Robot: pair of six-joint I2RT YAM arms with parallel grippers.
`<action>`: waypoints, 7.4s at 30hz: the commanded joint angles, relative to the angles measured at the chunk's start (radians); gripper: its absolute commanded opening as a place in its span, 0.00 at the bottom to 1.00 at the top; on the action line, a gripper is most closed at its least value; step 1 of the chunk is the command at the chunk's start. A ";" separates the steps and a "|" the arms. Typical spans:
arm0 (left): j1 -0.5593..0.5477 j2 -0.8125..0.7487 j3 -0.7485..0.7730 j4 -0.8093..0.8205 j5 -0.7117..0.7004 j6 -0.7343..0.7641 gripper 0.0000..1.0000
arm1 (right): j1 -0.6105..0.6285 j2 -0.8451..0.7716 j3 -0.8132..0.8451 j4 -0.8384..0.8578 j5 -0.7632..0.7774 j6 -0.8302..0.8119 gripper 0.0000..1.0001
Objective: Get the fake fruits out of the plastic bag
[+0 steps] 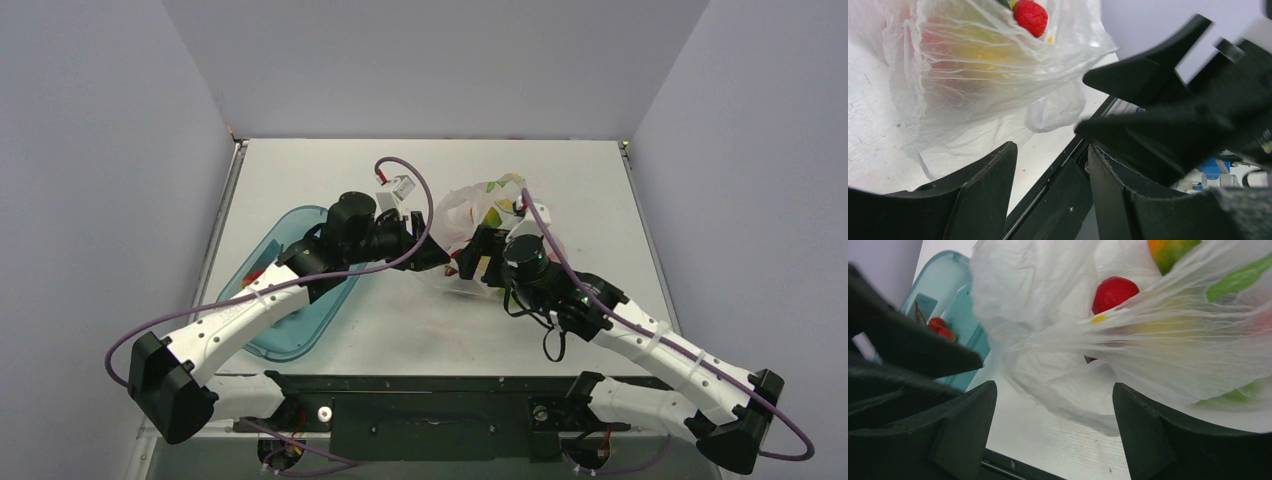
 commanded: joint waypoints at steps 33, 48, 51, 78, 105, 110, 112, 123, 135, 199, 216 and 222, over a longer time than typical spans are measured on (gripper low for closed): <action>-0.019 -0.083 -0.321 0.653 0.131 -0.388 0.61 | 0.387 -0.041 -0.172 0.224 0.677 -0.183 0.00; -0.147 0.215 -0.060 0.444 -0.131 -0.142 0.51 | 0.456 -0.362 -0.347 0.101 0.554 0.177 0.00; -0.184 0.303 0.022 0.333 -0.277 -0.036 0.51 | 0.477 -0.395 -0.367 0.103 0.553 0.162 0.00; -0.291 0.568 0.078 0.142 -0.691 0.272 0.63 | 0.561 -0.308 -0.462 -0.149 0.443 0.506 0.00; -0.142 0.663 0.077 0.376 -0.374 0.095 0.74 | 0.547 -0.321 -0.484 -0.135 0.491 0.581 0.00; -0.121 0.681 0.099 0.413 -0.315 0.082 0.64 | 0.547 -0.348 -0.509 -0.129 0.492 0.590 0.00; -0.116 0.685 0.111 0.421 -0.295 0.082 0.52 | 0.546 -0.354 -0.511 -0.129 0.496 0.587 0.00; -0.107 0.579 0.080 0.405 -0.253 0.086 0.26 | 0.547 -0.353 -0.516 -0.130 0.517 0.570 0.00; -0.084 0.314 -0.015 0.237 -0.084 0.075 0.24 | 0.516 -0.330 -0.438 -0.167 0.631 0.488 0.00; 0.529 -0.615 -0.438 -0.714 -0.699 -0.401 0.77 | 0.412 -0.391 -0.398 -0.186 0.690 0.405 0.00; 0.526 -0.661 -0.458 -0.122 -0.099 -0.328 0.73 | 0.413 -0.398 -0.403 -0.183 0.689 0.405 0.00; 0.351 -0.533 -0.424 0.099 -0.031 -0.300 0.68 | 0.413 -0.396 -0.398 -0.181 0.689 0.398 0.00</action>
